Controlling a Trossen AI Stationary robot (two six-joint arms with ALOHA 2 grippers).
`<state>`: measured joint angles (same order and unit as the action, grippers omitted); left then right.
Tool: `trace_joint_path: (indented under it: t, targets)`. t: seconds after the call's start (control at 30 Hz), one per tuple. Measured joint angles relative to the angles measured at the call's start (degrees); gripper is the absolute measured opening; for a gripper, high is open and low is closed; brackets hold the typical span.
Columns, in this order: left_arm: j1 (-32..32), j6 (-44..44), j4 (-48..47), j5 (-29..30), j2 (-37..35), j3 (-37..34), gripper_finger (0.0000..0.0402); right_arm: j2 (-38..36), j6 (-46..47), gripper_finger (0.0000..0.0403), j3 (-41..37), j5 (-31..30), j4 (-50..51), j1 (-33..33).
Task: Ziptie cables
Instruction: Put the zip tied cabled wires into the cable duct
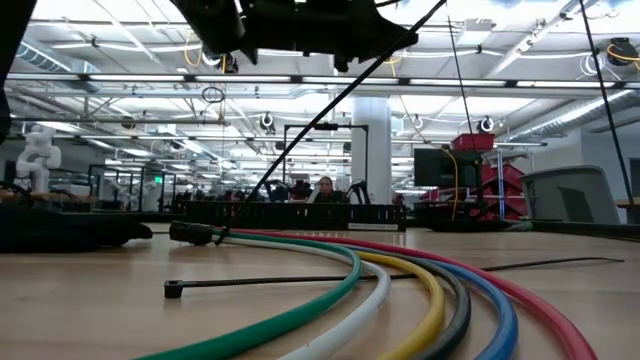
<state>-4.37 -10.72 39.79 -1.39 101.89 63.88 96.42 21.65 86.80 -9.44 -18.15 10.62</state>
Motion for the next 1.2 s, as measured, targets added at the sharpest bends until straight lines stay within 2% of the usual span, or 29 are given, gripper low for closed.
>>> trace_joint_path:
  t: [0.3, 0.43, 0.5, 0.57, 0.63, 0.7, 0.83, 0.9, 0.97, 1.03, 1.1, 1.2]
  targets:
    - [-3.8, 1.3, -3.1, 1.2, 7.7, 15.0, 0.0, 4.4, 5.5, 0.027, 0.0, 12.6, -9.1, -2.1]
    - [-4.2, -2.6, -11.6, -1.3, 8.6, 20.8, 0.0, 4.9, 4.4, 0.027, -0.1, 13.3, -15.9, -2.5]
    - [-4.3, -9.0, -15.0, 0.6, 8.8, 21.4, 0.0, 4.2, 5.5, 0.027, 0.1, 15.7, -19.6, -3.1]
    - [-4.7, -14.3, -15.8, 6.5, 8.9, 21.4, 0.0, 4.1, 8.2, 0.027, 0.2, 20.2, -21.0, -3.8]
    - [-6.3, -15.7, -16.2, 11.1, 8.3, 21.2, 0.0, 4.1, 9.2, 0.027, 0.1, 24.3, -19.6, -3.8]
    - [-8.9, -16.6, -19.9, 11.4, 7.0, 21.1, 0.0, 4.0, 9.2, 0.027, 0.0, 25.9, -17.1, -3.4]
    - [-15.0, -16.6, -30.2, 7.2, 5.4, 21.1, 0.0, 2.6, 9.2, 0.027, 0.0, 26.3, -12.8, -2.1]
    - [-18.3, -16.2, -37.0, 4.8, 4.3, 20.9, 0.0, 1.4, 8.8, 0.027, 0.0, 26.3, -7.7, -1.4]
    - [-21.7, -14.3, -40.6, 1.4, 3.5, 21.0, 0.0, -0.6, 7.6, 0.027, 0.0, 26.1, 1.9, -0.7]
    - [-24.9, -10.5, -46.9, -5.7, 1.1, 20.8, 0.0, -3.1, 6.1, 0.027, 0.0, 24.0, 14.8, -0.3]
    - [-26.8, -8.3, -49.6, -15.5, -0.9, 20.1, 0.0, -5.9, 5.0, 0.027, 0.0, 18.0, 30.4, -0.3]
    - [-27.5, -10.2, -57.7, -27.7, -6.5, 16.9, 0.0, -9.6, 6.8, 0.027, 0.0, 4.0, 52.8, -0.5]
